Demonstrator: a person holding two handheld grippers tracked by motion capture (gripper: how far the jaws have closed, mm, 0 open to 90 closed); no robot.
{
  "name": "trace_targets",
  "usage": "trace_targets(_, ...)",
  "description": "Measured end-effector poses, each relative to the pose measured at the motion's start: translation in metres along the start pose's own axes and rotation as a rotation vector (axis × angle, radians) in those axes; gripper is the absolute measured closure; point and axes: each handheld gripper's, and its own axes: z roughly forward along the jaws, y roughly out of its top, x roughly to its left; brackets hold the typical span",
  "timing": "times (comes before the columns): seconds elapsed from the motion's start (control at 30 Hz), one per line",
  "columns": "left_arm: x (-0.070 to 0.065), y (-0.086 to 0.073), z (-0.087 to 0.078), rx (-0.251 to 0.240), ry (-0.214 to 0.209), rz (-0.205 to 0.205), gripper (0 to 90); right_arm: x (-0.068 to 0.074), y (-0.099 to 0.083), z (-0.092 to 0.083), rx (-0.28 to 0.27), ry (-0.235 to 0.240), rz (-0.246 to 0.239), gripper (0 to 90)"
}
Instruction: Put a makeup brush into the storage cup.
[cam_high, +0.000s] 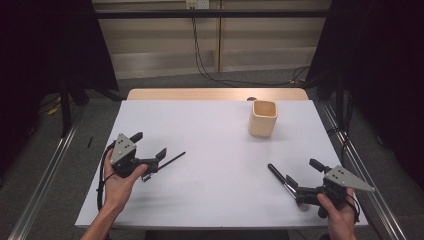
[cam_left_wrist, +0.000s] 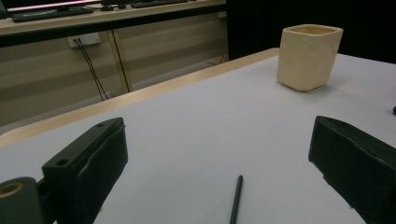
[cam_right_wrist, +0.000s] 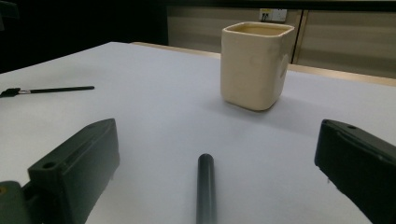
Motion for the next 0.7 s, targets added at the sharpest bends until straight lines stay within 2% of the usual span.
trace_targets(0.3,0.004,-0.002,0.007,0.083,-0.034,-0.011,5.0,0.0,0.0,0.0,0.0,0.0,0.001,0.0)
trace_targets(0.4,0.007,0.0,0.011,0.144,-0.046,-0.004,6.1,0.0,0.0,0.0,0.004,0.002,-0.002,0.0)
trace_targets(0.5,0.01,0.001,0.017,0.185,-0.051,-0.02,6.2,0.0,0.0,0.0,0.006,0.003,-0.002,0.0)
trace_targets(0.53,0.012,0.002,0.02,0.228,-0.065,-0.016,6.8,0.0,0.0,0.0,0.004,0.002,-0.004,0.0)
trace_targets(0.57,0.012,0.002,0.02,0.228,-0.065,-0.016,7.8,0.0,0.0,0.0,0.004,0.002,-0.004,0.0)
trace_targets(0.63,0.012,0.004,0.023,0.261,-0.086,-0.024,8.0,0.0,0.0,0.0,0.005,0.003,-0.004,0.0)
trace_targets(0.7,0.012,0.006,0.026,0.32,-0.103,0.001,10.1,0.0,0.0,0.0,0.007,0.003,-0.005,0.0)
